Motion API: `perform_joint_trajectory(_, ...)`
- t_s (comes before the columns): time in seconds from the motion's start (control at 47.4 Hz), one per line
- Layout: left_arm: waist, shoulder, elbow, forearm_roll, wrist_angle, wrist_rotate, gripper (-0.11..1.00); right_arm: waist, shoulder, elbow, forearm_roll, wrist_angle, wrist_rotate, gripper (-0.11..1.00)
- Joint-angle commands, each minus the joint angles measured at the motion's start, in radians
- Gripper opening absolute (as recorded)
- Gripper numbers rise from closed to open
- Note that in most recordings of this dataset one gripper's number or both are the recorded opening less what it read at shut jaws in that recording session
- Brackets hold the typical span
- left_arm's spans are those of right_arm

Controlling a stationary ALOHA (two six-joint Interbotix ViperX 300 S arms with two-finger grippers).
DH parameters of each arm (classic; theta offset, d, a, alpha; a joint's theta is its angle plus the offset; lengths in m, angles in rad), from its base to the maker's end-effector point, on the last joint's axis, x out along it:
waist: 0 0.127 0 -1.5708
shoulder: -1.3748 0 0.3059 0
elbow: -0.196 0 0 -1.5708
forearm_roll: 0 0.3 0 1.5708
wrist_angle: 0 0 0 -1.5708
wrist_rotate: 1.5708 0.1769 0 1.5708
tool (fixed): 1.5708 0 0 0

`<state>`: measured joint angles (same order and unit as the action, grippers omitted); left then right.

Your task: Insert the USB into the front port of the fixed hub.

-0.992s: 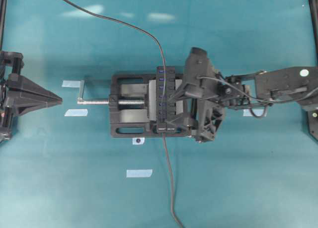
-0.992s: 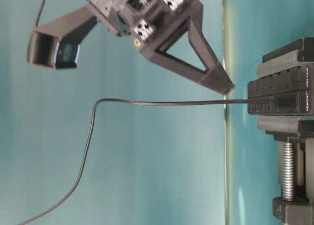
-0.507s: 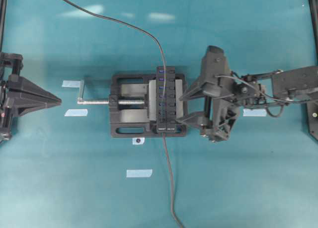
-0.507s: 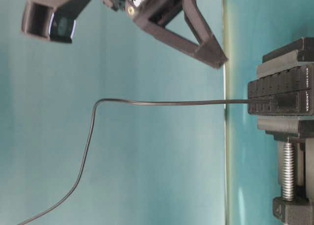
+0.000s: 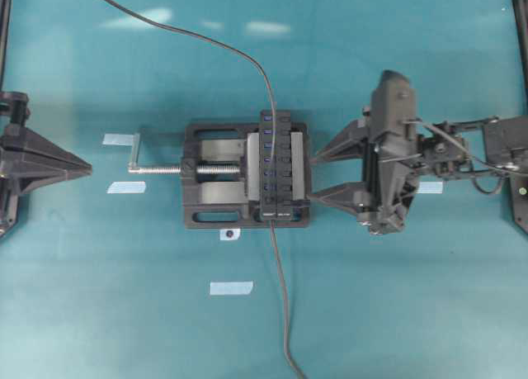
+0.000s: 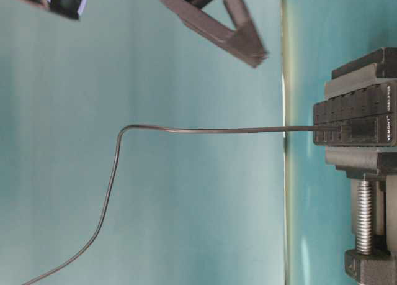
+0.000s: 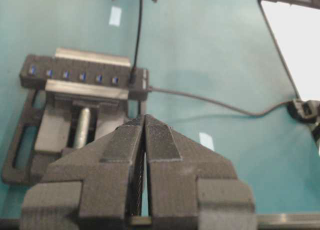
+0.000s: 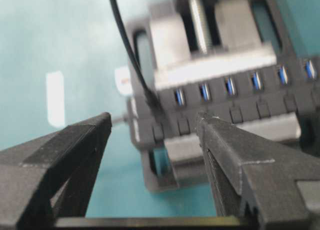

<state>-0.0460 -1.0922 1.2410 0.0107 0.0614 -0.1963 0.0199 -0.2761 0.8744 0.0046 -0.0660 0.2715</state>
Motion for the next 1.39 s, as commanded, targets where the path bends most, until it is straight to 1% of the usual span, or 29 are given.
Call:
perform_joint_trajectory(0.0, 0.002, 0.006, -0.017, 0.005, -0.008, 0.0, 0.0, 0.0, -0.025, -0.003, 0.0, -0.032, 0.003, 0.72)
perform_joint_trajectory(0.465, 0.002, 0.005, -0.017, 0.003, -0.008, 0.0, 0.0, 0.015, -0.018, 0.021, 0.0, -0.035, 0.003, 0.72)
perform_joint_trajectory(0.908, 0.002, 0.005, -0.025, 0.003, -0.008, 0.0, 0.0, 0.063, 0.032, 0.025, 0.0, -0.026, 0.003, 0.72)
perform_joint_trajectory(1.372, 0.003, 0.003, -0.017, 0.003, -0.008, 0.0, 0.0, 0.064, 0.034, 0.028, 0.0, -0.028, 0.003, 0.72)
